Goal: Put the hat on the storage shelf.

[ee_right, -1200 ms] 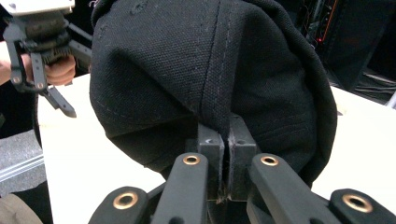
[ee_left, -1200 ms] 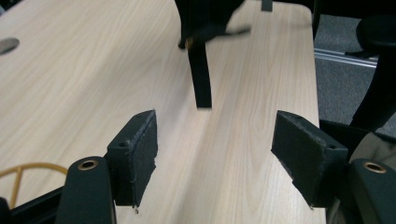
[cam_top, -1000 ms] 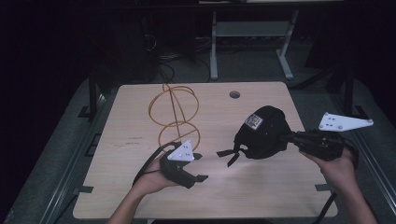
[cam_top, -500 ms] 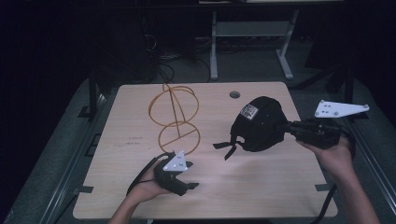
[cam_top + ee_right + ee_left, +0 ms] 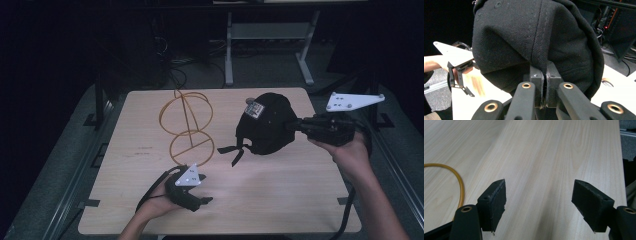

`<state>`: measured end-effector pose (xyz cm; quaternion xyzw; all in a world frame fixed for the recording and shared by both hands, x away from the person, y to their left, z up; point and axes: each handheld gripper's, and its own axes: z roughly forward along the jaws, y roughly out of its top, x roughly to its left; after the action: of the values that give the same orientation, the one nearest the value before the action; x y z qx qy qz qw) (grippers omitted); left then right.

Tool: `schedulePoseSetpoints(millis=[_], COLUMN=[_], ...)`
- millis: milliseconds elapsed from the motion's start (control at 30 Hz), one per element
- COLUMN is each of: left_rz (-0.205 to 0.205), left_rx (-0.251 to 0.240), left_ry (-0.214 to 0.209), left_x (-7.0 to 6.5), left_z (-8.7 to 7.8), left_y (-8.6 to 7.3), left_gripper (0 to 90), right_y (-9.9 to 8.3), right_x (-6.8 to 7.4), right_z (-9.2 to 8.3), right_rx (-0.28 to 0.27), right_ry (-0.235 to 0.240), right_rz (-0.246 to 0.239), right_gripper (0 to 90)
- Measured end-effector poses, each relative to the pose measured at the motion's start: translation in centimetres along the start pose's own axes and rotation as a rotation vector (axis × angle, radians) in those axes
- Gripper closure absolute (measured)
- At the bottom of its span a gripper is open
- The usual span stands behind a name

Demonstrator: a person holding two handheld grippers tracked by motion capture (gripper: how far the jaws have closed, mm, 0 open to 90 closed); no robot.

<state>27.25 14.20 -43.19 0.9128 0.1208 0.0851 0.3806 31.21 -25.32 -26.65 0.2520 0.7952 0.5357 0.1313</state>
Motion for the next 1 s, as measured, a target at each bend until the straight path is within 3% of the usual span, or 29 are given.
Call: schedulePoseSetpoints(millis=[467,633,1000], left_rz=[-0.019,-0.019,-0.023], left_rx=[-0.022,-0.025,-0.036], left_ry=[0.008,0.004,0.002], left_x=[0.2,0.3,0.1], left_z=[-0.1,-0.2,-0.3], left_y=[-0.1,-0.2,-0.3], left_gripper=[26.8,26.8,26.9], right_y=[5.4,8.1,11.9], right_x=[0.4,1.1,2.1], right_z=[3.1,5.5,9.8], right_rx=[0.021,0.045,0.083], right_ry=[0.069,0.104,0.17], right_rz=[-0.055,-0.087,-0.112], right_gripper=[86.9,86.8,86.7])
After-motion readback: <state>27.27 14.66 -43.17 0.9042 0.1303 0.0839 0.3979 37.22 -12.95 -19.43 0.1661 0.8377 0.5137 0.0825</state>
